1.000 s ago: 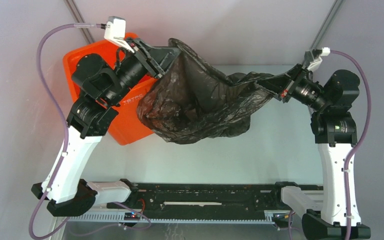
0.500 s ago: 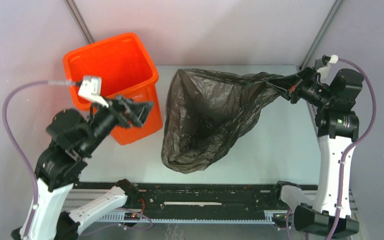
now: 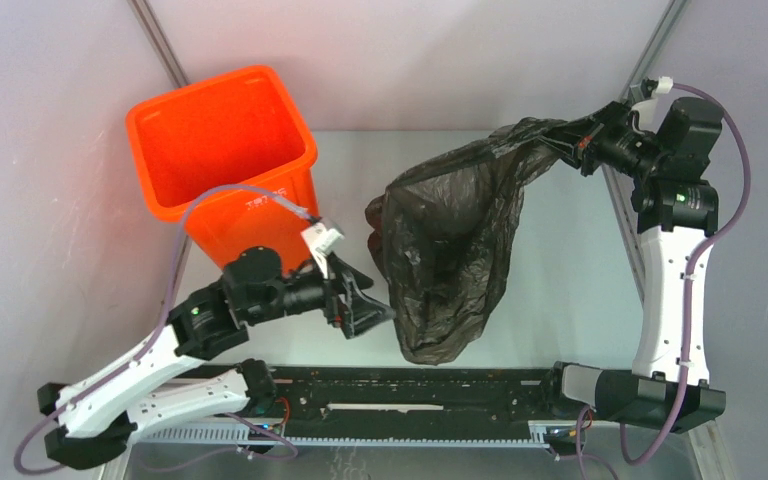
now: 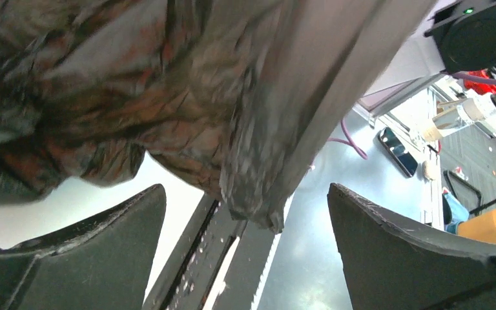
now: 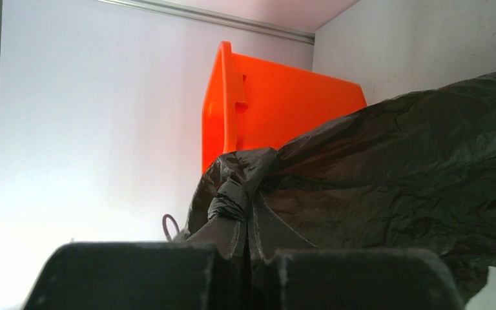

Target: Put the trash bags into the trash bin

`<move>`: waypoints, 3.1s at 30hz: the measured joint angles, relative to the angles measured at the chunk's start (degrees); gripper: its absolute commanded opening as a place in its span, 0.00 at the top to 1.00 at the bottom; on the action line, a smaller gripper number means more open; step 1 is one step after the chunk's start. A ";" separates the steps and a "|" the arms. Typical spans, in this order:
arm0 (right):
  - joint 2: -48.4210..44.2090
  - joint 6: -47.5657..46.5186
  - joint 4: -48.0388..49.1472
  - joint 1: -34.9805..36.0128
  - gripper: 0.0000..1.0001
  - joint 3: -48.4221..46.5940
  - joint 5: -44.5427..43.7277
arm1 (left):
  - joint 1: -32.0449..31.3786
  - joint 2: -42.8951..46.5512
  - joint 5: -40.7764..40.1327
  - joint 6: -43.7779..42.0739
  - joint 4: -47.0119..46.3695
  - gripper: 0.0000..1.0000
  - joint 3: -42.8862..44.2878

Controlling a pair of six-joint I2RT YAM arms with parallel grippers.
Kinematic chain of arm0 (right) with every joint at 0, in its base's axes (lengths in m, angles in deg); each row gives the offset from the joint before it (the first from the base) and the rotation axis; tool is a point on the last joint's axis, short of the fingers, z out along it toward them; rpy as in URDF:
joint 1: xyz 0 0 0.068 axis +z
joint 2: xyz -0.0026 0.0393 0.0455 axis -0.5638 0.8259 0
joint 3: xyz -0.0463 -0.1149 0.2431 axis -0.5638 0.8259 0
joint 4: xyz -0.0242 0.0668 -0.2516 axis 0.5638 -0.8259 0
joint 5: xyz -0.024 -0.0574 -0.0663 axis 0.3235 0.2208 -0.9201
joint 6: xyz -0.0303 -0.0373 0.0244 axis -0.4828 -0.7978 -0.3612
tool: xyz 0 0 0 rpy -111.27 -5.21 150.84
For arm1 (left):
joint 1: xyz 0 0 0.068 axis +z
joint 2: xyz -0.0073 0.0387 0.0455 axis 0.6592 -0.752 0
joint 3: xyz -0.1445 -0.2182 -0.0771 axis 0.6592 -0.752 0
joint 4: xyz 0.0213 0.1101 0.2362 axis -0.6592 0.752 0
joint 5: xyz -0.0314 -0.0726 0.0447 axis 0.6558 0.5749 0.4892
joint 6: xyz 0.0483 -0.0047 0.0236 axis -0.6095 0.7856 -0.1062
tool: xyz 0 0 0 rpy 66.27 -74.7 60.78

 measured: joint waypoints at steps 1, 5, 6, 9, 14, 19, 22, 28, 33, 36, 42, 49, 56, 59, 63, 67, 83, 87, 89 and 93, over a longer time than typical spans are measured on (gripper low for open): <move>0.50 0.02 0.02 0.46 1.00 -0.48 -0.24 | -0.44 -1.53 0.94 -0.76 -1.84 0.00 0.33; 2.97 0.48 1.40 1.40 1.00 -2.16 -1.25 | -0.96 -7.08 1.22 -3.02 -9.66 0.09 0.68; 3.41 0.85 2.01 1.68 1.00 -2.25 -1.51 | -1.03 -9.57 0.17 -3.72 -9.84 0.13 1.66; 4.11 1.79 3.45 2.12 1.00 -2.38 -2.45 | -1.03 -16.74 -1.73 -4.59 -7.52 0.36 7.50; 3.87 2.14 4.11 2.29 1.00 -2.38 -3.65 | -0.66 -26.21 -5.55 -5.51 -7.78 0.83 14.38; 2.78 1.16 3.56 2.32 1.00 -2.38 -5.35 | 1.99 -25.62 -5.40 -5.49 -10.62 1.00 14.75; 3.30 -1.55 -0.13 2.64 1.00 -4.09 -6.67 | 5.14 -24.70 -4.76 -4.96 -10.54 1.00 17.97; 10.16 -6.60 -6.99 6.36 1.00 -12.61 -9.62 | 12.61 -21.81 -10.21 -0.57 -9.81 1.00 33.11; 18.40 -10.73 -14.82 8.07 0.61 -22.56 -10.54 | 13.33 -20.79 -16.31 1.95 -9.27 1.00 45.09; 23.30 -14.60 -21.33 7.96 0.40 -30.40 -11.23 | 14.27 -20.35 -18.25 3.28 -9.11 1.00 47.47; 23.61 -25.44 -35.71 7.98 0.25 -34.23 -16.28 | 15.96 -22.45 -18.45 5.57 -9.07 1.00 47.67; 4.68 -29.88 -40.54 10.67 0.02 -12.48 -21.99 | 16.65 -27.17 -17.14 7.13 -8.33 1.00 47.23; -12.92 -19.43 -25.92 27.76 0.02 14.71 -19.58 | 17.66 -28.87 -15.85 8.39 -7.93 1.00 47.95; -10.97 -14.49 -20.31 32.79 0.03 20.09 -20.46 | 17.77 -30.45 -15.41 8.61 -7.50 1.00 49.46; -7.13 -10.67 -17.27 32.35 0.03 22.12 -23.08 | 17.81 -31.15 -15.43 8.59 -6.69 1.00 49.59; -9.92 -10.38 -17.79 27.56 0.02 22.67 -24.98 | 18.03 -31.01 -15.54 8.57 -6.21 1.00 49.59; -11.32 -14.29 -15.82 19.85 0.21 34.38 -16.59 | 19.08 -30.38 -15.85 8.61 -6.29 1.00 49.59; -10.34 -10.45 -8.87 23.08 0.77 36.46 -15.10 | 19.23 -30.29 -15.85 8.61 -6.25 1.00 49.53; -10.38 -10.14 -6.49 22.18 0.98 35.23 -14.82 | 19.56 -30.14 -15.89 8.59 -6.03 1.00 49.53; -10.43 -8.63 -5.33 16.44 1.00 24.85 -13.25 | 21.90 -29.07 -16.63 8.55 -4.57 1.00 49.59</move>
